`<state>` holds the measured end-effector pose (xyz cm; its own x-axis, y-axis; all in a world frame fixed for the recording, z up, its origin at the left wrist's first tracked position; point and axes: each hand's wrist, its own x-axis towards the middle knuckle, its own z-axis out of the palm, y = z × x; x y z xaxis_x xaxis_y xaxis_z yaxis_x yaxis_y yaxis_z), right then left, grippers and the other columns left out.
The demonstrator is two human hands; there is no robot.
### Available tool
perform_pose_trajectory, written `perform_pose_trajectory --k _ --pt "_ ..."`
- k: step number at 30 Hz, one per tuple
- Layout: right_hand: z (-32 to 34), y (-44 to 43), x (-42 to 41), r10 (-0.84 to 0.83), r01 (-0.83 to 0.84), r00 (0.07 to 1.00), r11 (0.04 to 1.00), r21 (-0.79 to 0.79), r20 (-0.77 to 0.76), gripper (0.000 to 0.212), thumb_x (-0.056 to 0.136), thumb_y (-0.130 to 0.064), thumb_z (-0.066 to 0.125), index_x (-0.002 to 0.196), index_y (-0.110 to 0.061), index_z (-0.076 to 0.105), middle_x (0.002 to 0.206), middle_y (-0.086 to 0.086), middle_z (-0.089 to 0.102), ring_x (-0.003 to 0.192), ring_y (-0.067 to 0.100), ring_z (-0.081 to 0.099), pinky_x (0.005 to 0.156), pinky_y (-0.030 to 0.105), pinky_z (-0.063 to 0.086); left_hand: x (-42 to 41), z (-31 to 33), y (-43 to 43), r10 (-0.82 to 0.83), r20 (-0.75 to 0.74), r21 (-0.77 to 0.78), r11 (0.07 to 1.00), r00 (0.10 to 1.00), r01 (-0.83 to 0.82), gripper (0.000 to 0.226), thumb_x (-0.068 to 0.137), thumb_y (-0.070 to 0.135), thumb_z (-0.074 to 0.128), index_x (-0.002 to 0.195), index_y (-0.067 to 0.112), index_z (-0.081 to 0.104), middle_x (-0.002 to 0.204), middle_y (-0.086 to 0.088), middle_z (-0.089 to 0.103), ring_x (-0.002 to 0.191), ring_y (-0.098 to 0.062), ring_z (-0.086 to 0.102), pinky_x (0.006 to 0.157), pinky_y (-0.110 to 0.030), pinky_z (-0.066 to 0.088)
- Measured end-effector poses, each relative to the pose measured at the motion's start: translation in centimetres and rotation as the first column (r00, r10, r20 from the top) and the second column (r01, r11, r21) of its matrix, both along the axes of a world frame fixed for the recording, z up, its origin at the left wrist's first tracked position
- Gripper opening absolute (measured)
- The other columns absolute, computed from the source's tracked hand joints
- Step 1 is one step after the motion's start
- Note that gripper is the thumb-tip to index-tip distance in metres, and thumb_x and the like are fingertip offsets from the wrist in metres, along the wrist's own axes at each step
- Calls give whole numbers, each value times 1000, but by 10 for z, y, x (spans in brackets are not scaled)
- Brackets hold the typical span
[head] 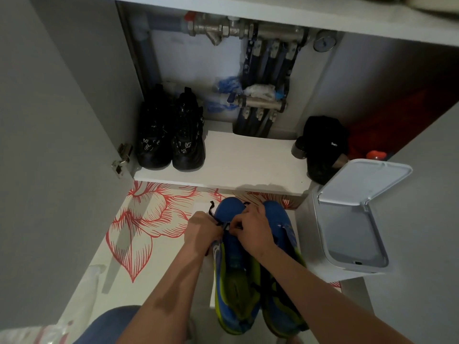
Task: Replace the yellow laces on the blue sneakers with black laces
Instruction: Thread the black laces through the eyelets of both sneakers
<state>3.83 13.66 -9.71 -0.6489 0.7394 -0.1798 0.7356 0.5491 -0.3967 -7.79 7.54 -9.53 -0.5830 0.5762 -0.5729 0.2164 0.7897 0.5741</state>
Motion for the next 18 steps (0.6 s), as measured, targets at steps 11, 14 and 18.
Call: perform_pose_trajectory --k 11,14,18 --pt "-11 -1 -10 -103 100 994 992 -80 -30 15 88 -23 62 97 -25 73 117 5 54 116 27 37 93 31 28 7 -7 -2 21 -9 18 1000 1000 -21 23 86 20 64 96 0 60 78 -9 59 70 -20 56 46 -20 36" --pt "-8 7 -10 -108 99 990 991 -93 -92 14 88 -22 61 86 -25 75 101 0 68 108 24 47 81 27 21 6 -6 1 96 -133 31 995 986 -93 25 93 17 55 111 0 53 103 -16 63 93 -30 62 69 -31 48" --pt "3 20 0 -113 80 976 981 -174 -186 13 88 -15 62 87 -16 75 95 -3 73 99 15 53 93 24 20 0 -1 0 96 -110 7 995 989 -95 28 93 18 56 111 -3 56 101 -18 64 92 -30 63 71 -33 47"
